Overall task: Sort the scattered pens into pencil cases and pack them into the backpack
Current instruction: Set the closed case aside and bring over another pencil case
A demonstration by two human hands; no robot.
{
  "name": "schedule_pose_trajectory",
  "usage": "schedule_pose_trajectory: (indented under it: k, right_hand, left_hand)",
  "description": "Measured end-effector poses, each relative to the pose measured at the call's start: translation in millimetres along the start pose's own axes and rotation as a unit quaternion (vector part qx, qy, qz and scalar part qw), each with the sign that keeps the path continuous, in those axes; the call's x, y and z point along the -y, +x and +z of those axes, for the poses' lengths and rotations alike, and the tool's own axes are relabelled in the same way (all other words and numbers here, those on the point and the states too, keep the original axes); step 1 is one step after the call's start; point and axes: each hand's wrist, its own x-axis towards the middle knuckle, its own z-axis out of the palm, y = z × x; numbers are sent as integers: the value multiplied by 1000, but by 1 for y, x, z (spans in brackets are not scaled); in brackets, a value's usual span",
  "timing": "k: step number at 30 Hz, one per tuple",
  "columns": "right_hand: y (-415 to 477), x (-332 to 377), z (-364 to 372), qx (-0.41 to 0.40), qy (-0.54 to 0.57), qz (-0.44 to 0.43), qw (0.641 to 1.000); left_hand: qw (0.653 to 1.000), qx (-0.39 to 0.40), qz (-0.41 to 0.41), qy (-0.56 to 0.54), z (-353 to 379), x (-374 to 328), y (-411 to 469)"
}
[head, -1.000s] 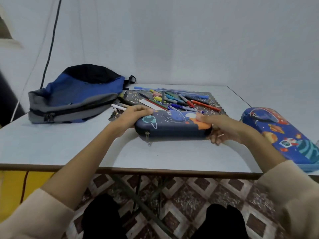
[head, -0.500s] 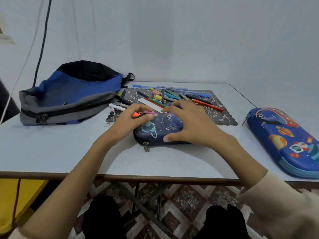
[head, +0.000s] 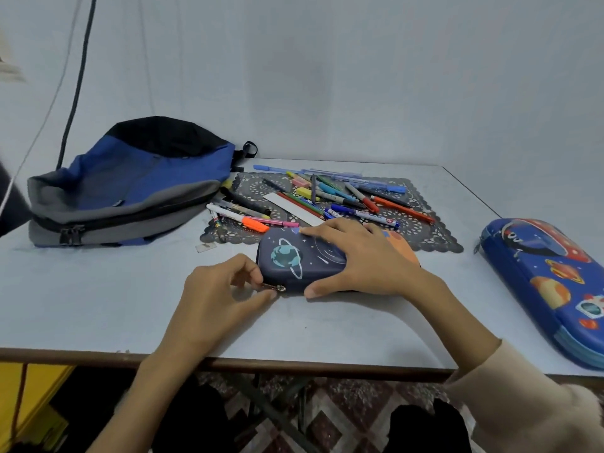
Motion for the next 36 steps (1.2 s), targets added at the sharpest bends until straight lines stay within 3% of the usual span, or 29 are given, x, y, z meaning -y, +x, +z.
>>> schedule_pose_trajectory:
  k: [6, 11, 16, 21, 34, 36]
  right_hand:
    - [-2, 3, -1, 5, -12, 14, 1000]
    - [-1, 3, -4, 13, -12, 16, 1000]
    - [-5, 2, -5, 2, -6, -20, 1000]
    - [-8, -5, -5, 14, 12, -72, 997]
    - [11, -1, -23, 148, 76, -192, 967]
    - [1, -2, -27, 149, 58, -180, 971]
  left_hand:
    - [995, 41, 29, -84, -8, 1, -1]
    - [977, 77, -76, -183, -16, 5, 3]
    - [966, 28, -148, -208, -24, 23, 25]
    - [987, 47, -90, -121, -21, 31, 60]
    - [995, 59, 47, -61, 20, 2, 71]
    - [995, 63, 38, -72, 24, 1, 73]
